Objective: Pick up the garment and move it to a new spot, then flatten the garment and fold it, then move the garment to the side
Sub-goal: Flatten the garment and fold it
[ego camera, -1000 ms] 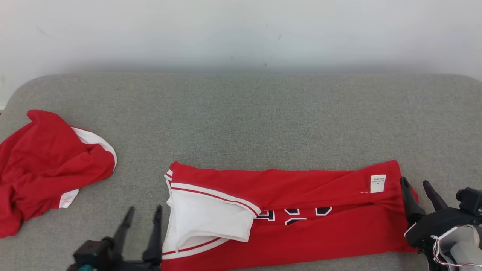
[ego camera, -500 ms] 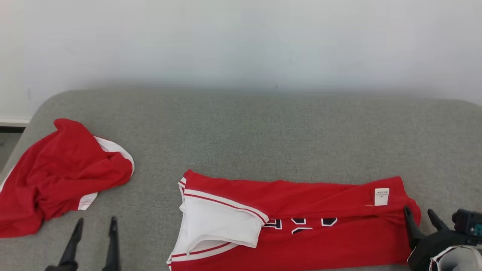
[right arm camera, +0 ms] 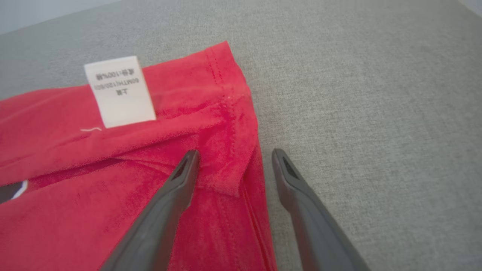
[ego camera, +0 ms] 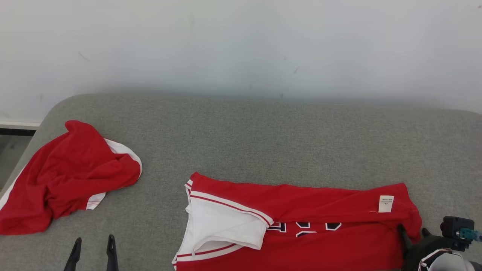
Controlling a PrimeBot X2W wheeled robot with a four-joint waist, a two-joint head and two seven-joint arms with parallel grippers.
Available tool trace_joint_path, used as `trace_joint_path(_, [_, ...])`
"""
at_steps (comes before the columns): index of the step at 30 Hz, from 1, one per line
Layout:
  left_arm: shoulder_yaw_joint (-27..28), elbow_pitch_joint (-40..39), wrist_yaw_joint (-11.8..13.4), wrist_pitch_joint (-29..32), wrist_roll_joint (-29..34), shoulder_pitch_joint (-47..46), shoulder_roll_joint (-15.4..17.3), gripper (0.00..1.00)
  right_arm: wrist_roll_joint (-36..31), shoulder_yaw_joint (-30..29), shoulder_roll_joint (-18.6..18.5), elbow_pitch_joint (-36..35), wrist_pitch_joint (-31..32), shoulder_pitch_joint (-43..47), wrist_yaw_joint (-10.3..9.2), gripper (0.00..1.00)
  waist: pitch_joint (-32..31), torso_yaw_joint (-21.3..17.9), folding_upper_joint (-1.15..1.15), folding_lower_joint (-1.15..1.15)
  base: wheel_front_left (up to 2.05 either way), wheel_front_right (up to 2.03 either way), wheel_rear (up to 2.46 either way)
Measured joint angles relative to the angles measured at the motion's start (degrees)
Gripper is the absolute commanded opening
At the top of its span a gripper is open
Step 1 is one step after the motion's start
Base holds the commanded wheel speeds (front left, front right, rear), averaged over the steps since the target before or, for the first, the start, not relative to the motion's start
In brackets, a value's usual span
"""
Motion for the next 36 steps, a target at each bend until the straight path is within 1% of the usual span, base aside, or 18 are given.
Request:
trace_joint_path(5, [-0.29, 0.92, -0.99, 0.00, 0.70, -0.51, -0.81, 1.00, -0.05, -0.49, 0.31, 5.25, 0.79, -2.11, 0.00, 1.00, 0.04, 1.15, 0.00, 0.00, 0.00, 0.00, 0.00])
trace_joint_path(7, [-0.11, 1.34, -1.37, 0.00, 1.09, -0.63, -0.96, 1.00, 0.20, -0.69, 0.78, 6.15, 1.35, -2.64, 0.00, 1.00, 0.11, 1.53, 0.00, 0.00, 0.00, 0.00, 0.00])
trace_joint_path(8, [0.02, 1.56, -1.47, 0.00, 1.10, -0.66, -1.02, 1.00, 0.69, -0.86, 1.15, 6.33, 1.79, -2.71, 0.00, 0.93, 0.13, 1.66, 0.00, 0.00, 0.00, 0.00, 0.00])
trace_joint_path(9, [0.26, 1.79, -1.56, 0.00, 1.10, -0.68, -1.11, 1.00, 1.14, -0.89, 1.38, 6.43, 1.90, -2.75, -0.01, 0.29, 0.18, 1.72, 0.00, 0.00, 0.00, 0.00, 0.00])
trace_joint_path(10, [0.48, 1.99, -1.80, 0.00, 1.10, -0.68, -1.15, 1.00, 1.20, -0.76, 1.44, 6.37, 2.00, -2.85, -0.01, 0.00, 0.21, 1.71, 0.00, 0.00, 0.00, 0.00, 0.00])
trace_joint_path(14, [1.42, 2.37, -2.43, 0.00, 1.12, -0.73, -1.69, 1.00, 1.21, 0.31, 1.47, 6.15, 1.29, -3.59, 0.00, 0.00, 0.33, 1.25, 0.00, 0.00, 0.00, 0.00, 0.00])
trace_joint_path(16, [1.64, 2.49, -2.49, 0.00, 1.36, -0.74, -2.02, 1.00, 1.16, 0.53, 0.80, 6.23, 0.74, -3.87, 0.01, 0.00, 0.36, 0.89, 0.00, 0.00, 0.00, 0.00, 0.00])
trace_joint_path(23, [1.85, 2.98, -3.01, 0.00, 2.09, -0.76, -3.00, 1.00, 1.57, -0.57, -5.71, 7.45, -1.07, -4.19, 0.01, 0.00, -0.17, -0.11, 0.00, 0.00, 0.00, 0.00, 0.00])
trace_joint_path(26, [2.43, 3.45, -3.44, 0.00, 2.11, -0.77, -3.11, 1.00, 2.32, -1.12, -6.90, 6.91, -1.69, -4.88, 0.01, 0.00, -0.34, -0.75, 0.00, 0.00, 0.00, 0.00, 0.00])
trace_joint_path(32, [2.80, 4.76, -3.58, 0.00, 3.50, -0.72, -2.22, 1.00, 4.89, -0.47, -6.88, 0.62, -1.85, -4.88, 0.01, 0.00, -0.82, -2.28, 0.00, 0.00, 0.00, 0.00, 0.00])
trace_joint_path(36, [3.52, 4.76, -3.41, 0.00, 3.50, -0.64, -1.92, 1.00, 7.49, 0.70, -5.50, -6.39, -0.58, -4.47, 0.00, 0.00, -1.32, -3.01, 0.00, 0.00, 0.00, 0.00, 0.00])
